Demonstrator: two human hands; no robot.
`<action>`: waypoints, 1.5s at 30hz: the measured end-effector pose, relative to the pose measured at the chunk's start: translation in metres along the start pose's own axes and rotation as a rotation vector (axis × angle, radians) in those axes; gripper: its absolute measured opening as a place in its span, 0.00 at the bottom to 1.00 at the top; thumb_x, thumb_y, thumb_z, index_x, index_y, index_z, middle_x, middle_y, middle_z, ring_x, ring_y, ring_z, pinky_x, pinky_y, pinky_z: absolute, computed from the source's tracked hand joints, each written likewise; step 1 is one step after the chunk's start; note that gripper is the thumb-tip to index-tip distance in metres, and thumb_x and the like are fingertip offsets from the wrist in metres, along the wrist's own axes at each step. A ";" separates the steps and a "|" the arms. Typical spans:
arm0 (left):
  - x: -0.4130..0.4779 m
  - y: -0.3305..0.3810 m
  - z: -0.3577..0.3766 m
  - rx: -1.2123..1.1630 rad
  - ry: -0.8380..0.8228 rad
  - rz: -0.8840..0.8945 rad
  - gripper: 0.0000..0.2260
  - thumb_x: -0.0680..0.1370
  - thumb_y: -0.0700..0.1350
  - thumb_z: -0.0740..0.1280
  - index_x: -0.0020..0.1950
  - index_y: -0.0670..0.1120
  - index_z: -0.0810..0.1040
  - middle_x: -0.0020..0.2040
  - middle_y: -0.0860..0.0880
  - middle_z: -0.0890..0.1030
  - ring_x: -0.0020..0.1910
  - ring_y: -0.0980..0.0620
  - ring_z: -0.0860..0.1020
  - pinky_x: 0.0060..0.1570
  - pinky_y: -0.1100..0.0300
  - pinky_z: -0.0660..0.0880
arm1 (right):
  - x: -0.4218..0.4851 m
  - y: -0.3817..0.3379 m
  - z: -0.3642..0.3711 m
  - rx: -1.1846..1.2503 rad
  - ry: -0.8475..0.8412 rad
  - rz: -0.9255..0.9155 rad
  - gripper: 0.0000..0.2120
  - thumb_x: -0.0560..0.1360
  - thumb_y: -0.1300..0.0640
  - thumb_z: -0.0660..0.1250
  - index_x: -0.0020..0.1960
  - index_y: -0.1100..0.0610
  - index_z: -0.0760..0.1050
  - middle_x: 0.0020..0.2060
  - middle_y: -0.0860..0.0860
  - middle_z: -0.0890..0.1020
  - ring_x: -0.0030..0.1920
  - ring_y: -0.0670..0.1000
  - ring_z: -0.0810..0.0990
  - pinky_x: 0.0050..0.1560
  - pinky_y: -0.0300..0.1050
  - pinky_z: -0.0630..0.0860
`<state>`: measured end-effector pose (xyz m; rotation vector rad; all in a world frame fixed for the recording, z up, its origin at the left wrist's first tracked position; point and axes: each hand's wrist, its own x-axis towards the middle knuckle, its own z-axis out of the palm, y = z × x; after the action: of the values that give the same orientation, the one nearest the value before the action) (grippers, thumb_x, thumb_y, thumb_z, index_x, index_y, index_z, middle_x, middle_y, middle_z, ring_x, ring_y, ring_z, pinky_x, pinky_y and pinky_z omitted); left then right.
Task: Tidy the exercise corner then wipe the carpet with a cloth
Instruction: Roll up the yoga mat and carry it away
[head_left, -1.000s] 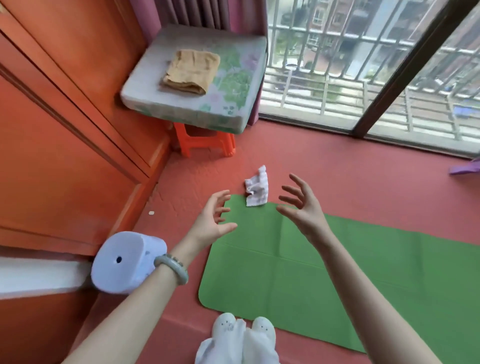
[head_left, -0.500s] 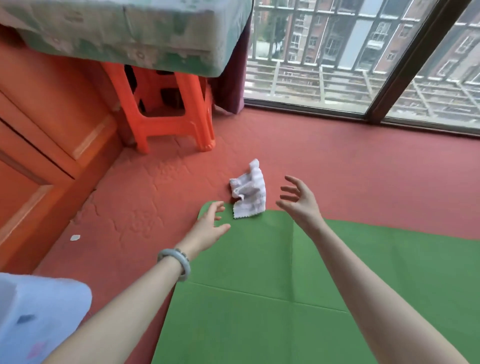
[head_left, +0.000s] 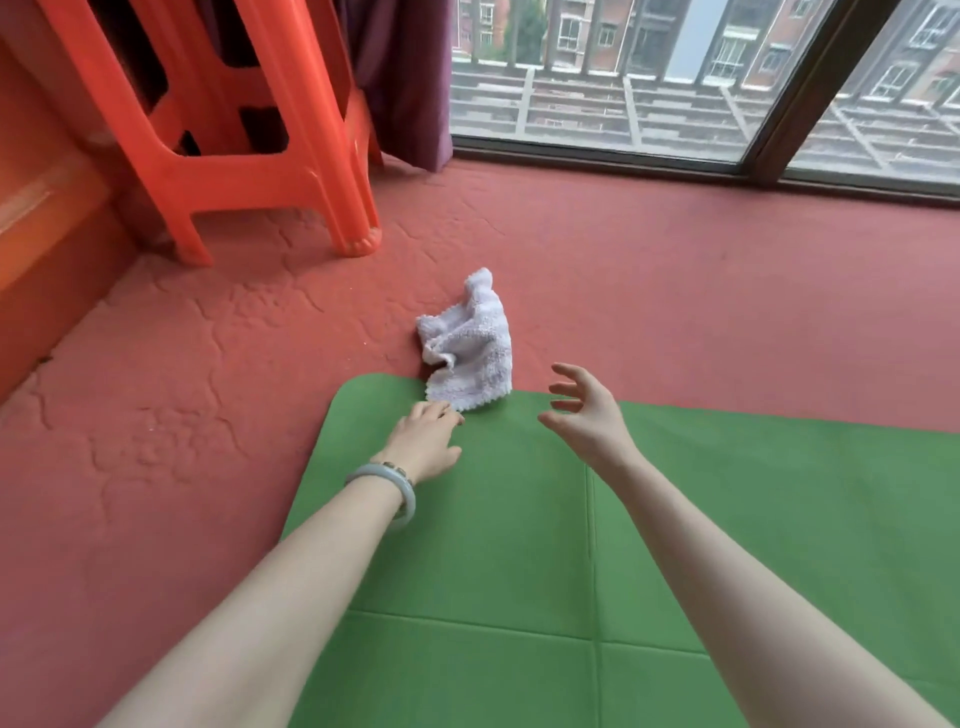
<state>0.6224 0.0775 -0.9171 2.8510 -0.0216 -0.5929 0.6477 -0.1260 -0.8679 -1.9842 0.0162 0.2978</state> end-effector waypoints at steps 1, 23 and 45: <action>0.006 0.003 0.004 -0.004 -0.015 0.012 0.22 0.79 0.46 0.60 0.73 0.48 0.62 0.76 0.48 0.56 0.75 0.46 0.52 0.72 0.47 0.54 | 0.001 0.003 -0.001 -0.001 0.002 0.007 0.28 0.70 0.67 0.68 0.67 0.51 0.69 0.55 0.51 0.77 0.53 0.51 0.78 0.51 0.44 0.77; 0.074 0.012 -0.125 -0.183 0.199 -0.055 0.32 0.77 0.37 0.57 0.78 0.48 0.47 0.77 0.45 0.36 0.76 0.41 0.43 0.74 0.46 0.46 | -0.005 0.012 -0.022 -0.105 -0.020 0.068 0.21 0.69 0.67 0.65 0.60 0.54 0.75 0.54 0.52 0.80 0.50 0.49 0.79 0.49 0.40 0.75; -0.131 -0.105 0.029 -0.343 0.016 -0.474 0.34 0.78 0.48 0.65 0.76 0.38 0.50 0.75 0.38 0.59 0.73 0.41 0.60 0.71 0.48 0.60 | -0.062 0.017 0.017 -0.464 -0.202 0.015 0.22 0.69 0.68 0.61 0.61 0.55 0.76 0.59 0.53 0.80 0.54 0.50 0.79 0.54 0.39 0.74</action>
<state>0.4874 0.1810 -0.9148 2.5216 0.7029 -0.5903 0.5817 -0.1259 -0.8760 -2.4030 -0.1820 0.5493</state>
